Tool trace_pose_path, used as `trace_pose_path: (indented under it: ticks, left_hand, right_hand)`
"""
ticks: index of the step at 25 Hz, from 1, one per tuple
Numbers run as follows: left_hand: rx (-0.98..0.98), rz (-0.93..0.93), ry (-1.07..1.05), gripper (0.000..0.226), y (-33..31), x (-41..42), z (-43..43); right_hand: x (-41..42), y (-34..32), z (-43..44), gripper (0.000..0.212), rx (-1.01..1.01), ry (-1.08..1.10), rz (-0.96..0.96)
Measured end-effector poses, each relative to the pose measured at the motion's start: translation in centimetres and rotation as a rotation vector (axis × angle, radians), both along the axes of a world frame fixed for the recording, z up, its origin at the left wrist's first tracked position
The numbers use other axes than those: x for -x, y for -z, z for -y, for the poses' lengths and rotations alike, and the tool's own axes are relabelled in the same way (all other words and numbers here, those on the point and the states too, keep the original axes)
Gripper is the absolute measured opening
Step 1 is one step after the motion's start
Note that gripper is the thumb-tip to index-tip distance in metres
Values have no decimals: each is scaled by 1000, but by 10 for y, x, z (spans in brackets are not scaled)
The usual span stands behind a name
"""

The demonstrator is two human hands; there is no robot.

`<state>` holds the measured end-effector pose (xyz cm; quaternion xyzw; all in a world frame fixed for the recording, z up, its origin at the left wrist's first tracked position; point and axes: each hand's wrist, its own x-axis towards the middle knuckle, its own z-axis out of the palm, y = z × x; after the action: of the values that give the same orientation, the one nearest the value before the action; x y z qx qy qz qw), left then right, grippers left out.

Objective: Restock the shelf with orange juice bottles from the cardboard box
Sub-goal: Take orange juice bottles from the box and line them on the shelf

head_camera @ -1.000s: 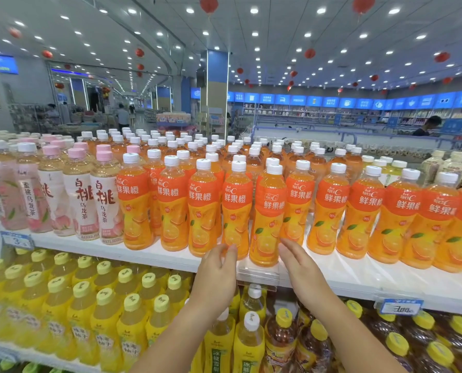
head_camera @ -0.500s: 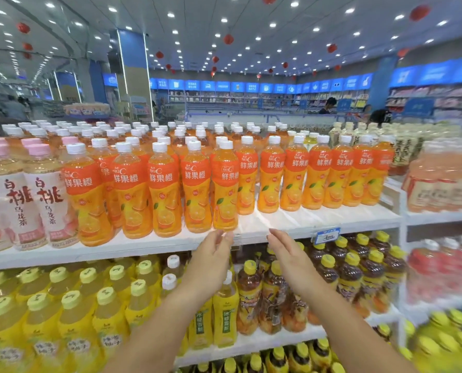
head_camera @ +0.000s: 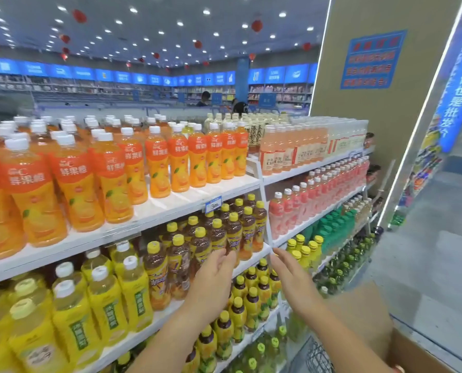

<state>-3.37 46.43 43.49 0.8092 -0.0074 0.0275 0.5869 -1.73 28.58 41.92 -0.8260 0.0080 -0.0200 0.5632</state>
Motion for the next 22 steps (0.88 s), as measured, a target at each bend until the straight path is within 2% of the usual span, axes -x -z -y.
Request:
trace_pose_path:
  ticks: [6,9,14,16,18,22]
  left_hand:
    - [3,-62,256,53,20,6,146]
    - [-12,-90,334,39,40,7,228]
    - [-61,-229,442,49,83,-1,338]
    - [-91,-258,464,56,101,-5,369]
    - [-115,-304,506,51,116,-10,393]
    - [-189,-380,608,53,166,-34,430]
  right_hand:
    - [48,15,143,46,-88,220,-18]
    - [68,34,218,45,-96,315,-42]
    - [98,75,326,47,-79,450,-127]
    - [107,85,354,41,-103,473,-165]
    - [112,97,375,37,-94,509,-196]
    - [112,141,406,47,-80,630,-297]
